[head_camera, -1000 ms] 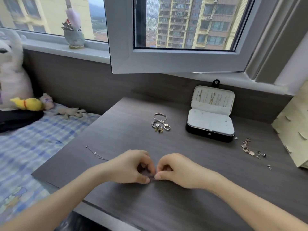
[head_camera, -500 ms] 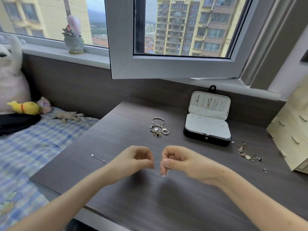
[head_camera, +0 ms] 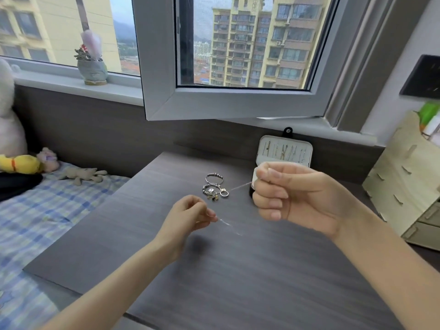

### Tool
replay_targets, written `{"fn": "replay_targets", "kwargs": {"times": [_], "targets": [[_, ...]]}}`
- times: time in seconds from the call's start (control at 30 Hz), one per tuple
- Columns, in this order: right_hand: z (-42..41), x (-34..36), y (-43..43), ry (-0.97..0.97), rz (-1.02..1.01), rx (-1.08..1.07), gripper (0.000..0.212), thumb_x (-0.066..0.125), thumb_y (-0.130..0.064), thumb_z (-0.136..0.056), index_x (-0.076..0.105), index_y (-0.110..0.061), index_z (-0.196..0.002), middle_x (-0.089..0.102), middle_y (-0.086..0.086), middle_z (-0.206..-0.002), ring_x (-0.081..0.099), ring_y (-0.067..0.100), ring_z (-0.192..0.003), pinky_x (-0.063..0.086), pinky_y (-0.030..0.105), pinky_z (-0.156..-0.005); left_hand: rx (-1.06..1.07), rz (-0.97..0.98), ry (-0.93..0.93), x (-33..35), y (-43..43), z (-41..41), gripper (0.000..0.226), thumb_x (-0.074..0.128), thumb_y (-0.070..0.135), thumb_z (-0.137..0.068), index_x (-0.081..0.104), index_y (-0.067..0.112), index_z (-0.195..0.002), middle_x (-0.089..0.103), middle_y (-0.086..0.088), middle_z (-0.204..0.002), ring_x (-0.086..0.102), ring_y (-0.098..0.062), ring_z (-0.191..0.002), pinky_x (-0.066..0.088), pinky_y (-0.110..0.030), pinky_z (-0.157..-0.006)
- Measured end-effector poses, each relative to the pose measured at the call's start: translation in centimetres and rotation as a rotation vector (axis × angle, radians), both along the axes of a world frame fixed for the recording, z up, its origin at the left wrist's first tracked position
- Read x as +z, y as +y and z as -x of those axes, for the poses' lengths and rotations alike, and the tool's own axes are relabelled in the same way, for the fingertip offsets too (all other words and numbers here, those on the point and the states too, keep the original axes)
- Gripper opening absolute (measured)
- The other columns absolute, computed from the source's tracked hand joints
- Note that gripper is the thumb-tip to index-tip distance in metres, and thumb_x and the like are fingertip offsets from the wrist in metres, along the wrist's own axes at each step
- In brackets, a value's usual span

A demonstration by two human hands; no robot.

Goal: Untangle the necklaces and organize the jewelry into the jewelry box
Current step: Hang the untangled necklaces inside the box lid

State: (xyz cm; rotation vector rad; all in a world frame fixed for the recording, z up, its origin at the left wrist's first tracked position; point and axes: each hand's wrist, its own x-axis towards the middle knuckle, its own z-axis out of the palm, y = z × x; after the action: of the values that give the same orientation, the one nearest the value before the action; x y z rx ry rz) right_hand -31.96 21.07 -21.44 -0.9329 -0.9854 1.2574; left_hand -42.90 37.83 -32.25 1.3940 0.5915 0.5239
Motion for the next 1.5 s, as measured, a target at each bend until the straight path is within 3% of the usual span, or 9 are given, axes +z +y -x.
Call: {"fn": "replay_targets", "kwargs": {"times": [0.17, 0.33, 0.5, 0.63, 0.73, 0.9, 1.03, 1.2, 1.5], "targets": [[-1.7, -1.1, -1.5, 0.105, 0.038, 0.062, 0.022, 0.063, -0.012, -0.086, 0.041, -0.01, -0.084, 0.049, -0.001, -0.061, 0.05, 0.013, -0.058, 0.048, 0.025, -0.056, 0.065, 0.411, -0.125, 1.9, -0.5, -1.9, 0.016, 0.038, -0.002, -0.092, 0.049, 0.001, -0.081, 0.063, -0.017, -0.082, 0.065, -0.031, -0.085, 0.055, -0.043, -0.081], [-2.9, -4.5, -3.5, 0.133, 0.151, -0.198, 0.043, 0.085, -0.009, -0.06, 0.058, 0.0, -0.093, 0.048, 0.008, -0.059, 0.052, 0.02, -0.056, 0.051, 0.032, -0.055, 0.054, 0.66, -0.344, 3.7, 0.4, -3.2, 0.006, 0.043, 0.003, -0.096, 0.049, 0.002, -0.096, 0.061, -0.02, -0.083, 0.069, -0.028, -0.065, 0.059, -0.037, -0.056], [-3.7, -8.6, -4.6, 0.0, 0.239, -0.495, 0.037, 0.062, 0.005, -0.071, 0.054, 0.006, -0.107, 0.061, 0.017, -0.069, 0.063, 0.026, -0.066, 0.057, 0.041, -0.076, -0.007, 0.13, -0.26, 5.6, -0.5, -4.6, 0.015, 0.051, 0.005, -0.093, 0.053, 0.012, -0.079, 0.051, -0.003, -0.065, 0.054, -0.014, -0.057, 0.051, -0.021, -0.053], [-3.9, -9.9, -5.0, -0.046, 0.238, -0.601, 0.043, 0.064, -0.005, -0.066, 0.055, 0.001, -0.107, 0.066, 0.016, -0.078, 0.062, 0.025, -0.075, 0.055, 0.032, -0.078, -0.127, -0.342, -0.212, 7.1, -2.2, -5.7, 0.012, 0.06, 0.012, -0.09, 0.059, 0.013, -0.078, 0.057, 0.002, -0.06, 0.054, -0.015, -0.062, 0.044, -0.028, -0.059], [-3.9, -10.3, -5.1, -0.116, 0.268, -0.662, 0.044, 0.068, -0.009, -0.063, 0.059, -0.004, -0.107, 0.07, 0.012, -0.084, 0.063, 0.023, -0.08, 0.051, 0.031, -0.082, -0.211, -0.532, -0.211, 8.3, -3.7, -6.6, 0.008, 0.063, 0.014, -0.088, 0.062, 0.011, -0.081, 0.056, 0.002, -0.062, 0.052, -0.01, -0.06, 0.042, -0.024, -0.06], [-4.2, -9.5, -5.0, -0.546, 0.366, -0.8, 0.031, 0.071, -0.006, -0.078, 0.063, -0.024, -0.103, 0.068, 0.001, -0.102, 0.064, 0.014, -0.091, 0.049, 0.026, -0.083, -0.37, -0.786, -0.145, 9.9, -5.4, -8.2, 0.005, 0.067, 0.013, -0.084, 0.068, 0.011, -0.08, 0.058, 0.006, -0.061, 0.05, -0.007, -0.058, 0.042, -0.02, -0.059], [-4.8, -6.5, -4.4, -0.502, 0.26, -0.829, 0.03, 0.069, 0.002, -0.078, 0.064, -0.017, -0.102, 0.068, 0.002, -0.105, 0.062, 0.014, -0.101, 0.049, 0.018, -0.084, -0.445, -0.935, -0.053, 11.1, -5.8, -9.2, 0.005, 0.067, 0.012, -0.081, 0.07, 0.016, -0.08, 0.063, 0.004, -0.065, 0.052, -0.009, -0.061, 0.046, -0.027, -0.063], [-5.7, -1.4, -3.6, -0.361, 0.181, -0.653, 0.012, 0.066, 0.001, -0.074, 0.063, -0.006, -0.084, 0.066, 0.003, -0.074, 0.065, 0.02, -0.075, 0.055, 0.028, -0.079, -0.464, -1.03, 0.016, 13.2, -6.1, -10.4, 0.011, 0.064, 0.011, -0.082, 0.069, 0.015, -0.09, 0.07, 0.001, -0.077, 0.062, -0.013, -0.071, 0.05, -0.03, -0.072], [-8.8, 5.1, -1.5, -0.692, 0.204, -0.723, 0.019, 0.062, -0.019, -0.09, 0.062, -0.002, -0.081, 0.053, 0.001, -0.053, 0.051, 0.011, -0.048, 0.054, 0.027, -0.059, -0.435, -0.927, -0.183, 17.4, -4.5, -12.5, 0.017, 0.051, 0.016, -0.095, 0.066, 0.009, -0.09, 0.067, -0.005, -0.082, 0.066, -0.023, -0.08, 0.056, -0.04, -0.081]]}}
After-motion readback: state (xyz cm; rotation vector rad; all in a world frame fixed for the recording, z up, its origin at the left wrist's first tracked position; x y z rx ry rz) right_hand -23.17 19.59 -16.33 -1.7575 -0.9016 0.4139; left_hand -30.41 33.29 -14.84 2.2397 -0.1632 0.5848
